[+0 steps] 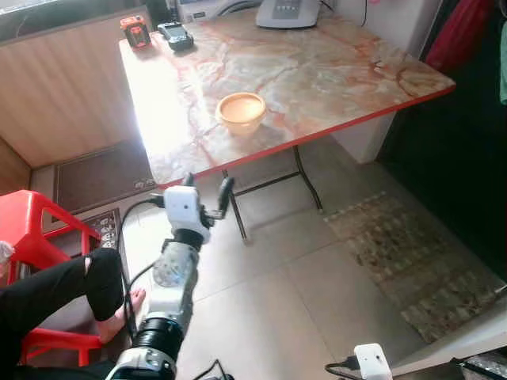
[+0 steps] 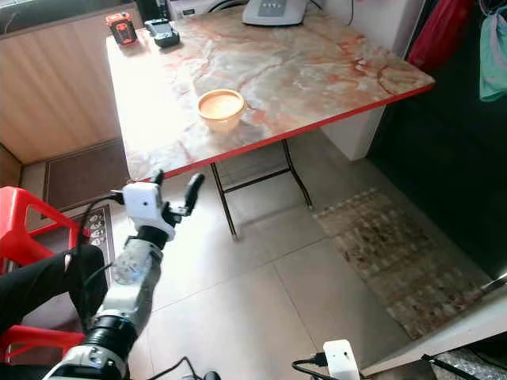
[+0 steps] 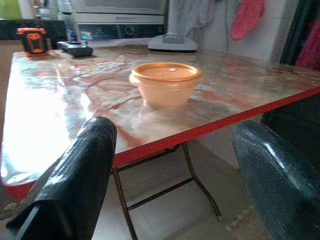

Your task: Restocking fridge

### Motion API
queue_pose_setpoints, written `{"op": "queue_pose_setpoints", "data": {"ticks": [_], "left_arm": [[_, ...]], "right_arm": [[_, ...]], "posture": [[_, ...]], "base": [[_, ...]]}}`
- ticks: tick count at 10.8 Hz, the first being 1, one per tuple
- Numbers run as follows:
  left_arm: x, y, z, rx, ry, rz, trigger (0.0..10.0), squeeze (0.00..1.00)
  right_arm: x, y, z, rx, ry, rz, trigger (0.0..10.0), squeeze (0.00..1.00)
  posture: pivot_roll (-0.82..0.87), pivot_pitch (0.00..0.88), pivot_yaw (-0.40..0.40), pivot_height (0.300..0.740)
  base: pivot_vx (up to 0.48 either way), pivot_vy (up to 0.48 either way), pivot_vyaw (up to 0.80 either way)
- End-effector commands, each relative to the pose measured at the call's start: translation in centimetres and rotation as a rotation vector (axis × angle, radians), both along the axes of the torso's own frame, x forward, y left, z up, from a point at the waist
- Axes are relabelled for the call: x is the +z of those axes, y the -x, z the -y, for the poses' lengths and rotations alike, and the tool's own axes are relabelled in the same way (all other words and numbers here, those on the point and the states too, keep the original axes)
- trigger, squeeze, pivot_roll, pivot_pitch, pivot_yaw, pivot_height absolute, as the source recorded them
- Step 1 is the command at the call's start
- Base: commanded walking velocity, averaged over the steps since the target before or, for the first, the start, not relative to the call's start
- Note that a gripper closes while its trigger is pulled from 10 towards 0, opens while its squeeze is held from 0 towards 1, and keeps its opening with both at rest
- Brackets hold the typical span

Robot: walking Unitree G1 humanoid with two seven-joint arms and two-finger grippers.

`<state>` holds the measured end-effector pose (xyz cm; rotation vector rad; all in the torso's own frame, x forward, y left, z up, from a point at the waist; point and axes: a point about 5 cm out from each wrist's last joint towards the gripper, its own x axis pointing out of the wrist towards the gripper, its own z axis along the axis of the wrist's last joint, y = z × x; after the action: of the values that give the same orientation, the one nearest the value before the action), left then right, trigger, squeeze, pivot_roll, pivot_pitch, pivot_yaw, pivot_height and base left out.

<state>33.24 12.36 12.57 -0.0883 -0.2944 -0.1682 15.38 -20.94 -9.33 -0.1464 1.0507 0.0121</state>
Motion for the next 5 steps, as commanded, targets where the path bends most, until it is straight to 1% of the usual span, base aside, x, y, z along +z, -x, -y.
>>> {"op": "queue_pose_setpoints", "data": {"ticks": [1,5], "left_arm": [[0.34,-0.18,-0.53,0.014,0.018,-0.008,10.0,0.0],[0.61,-0.41,-0.19,-0.009,0.011,-0.011,10.0,0.0]], "right_arm": [[-0.27,0.53,-0.4,-0.009,-0.015,-0.01,10.0,0.0],[-0.3,0.56,-0.53,-0.011,-0.025,-0.01,10.0,0.0]], "posture": [[-0.08,0.122,0.102,0.74],[-0.09,0.089,0.116,0.74]], "base": [[0.24,0.0,0.0],[0.27,0.0,0.0]]}}
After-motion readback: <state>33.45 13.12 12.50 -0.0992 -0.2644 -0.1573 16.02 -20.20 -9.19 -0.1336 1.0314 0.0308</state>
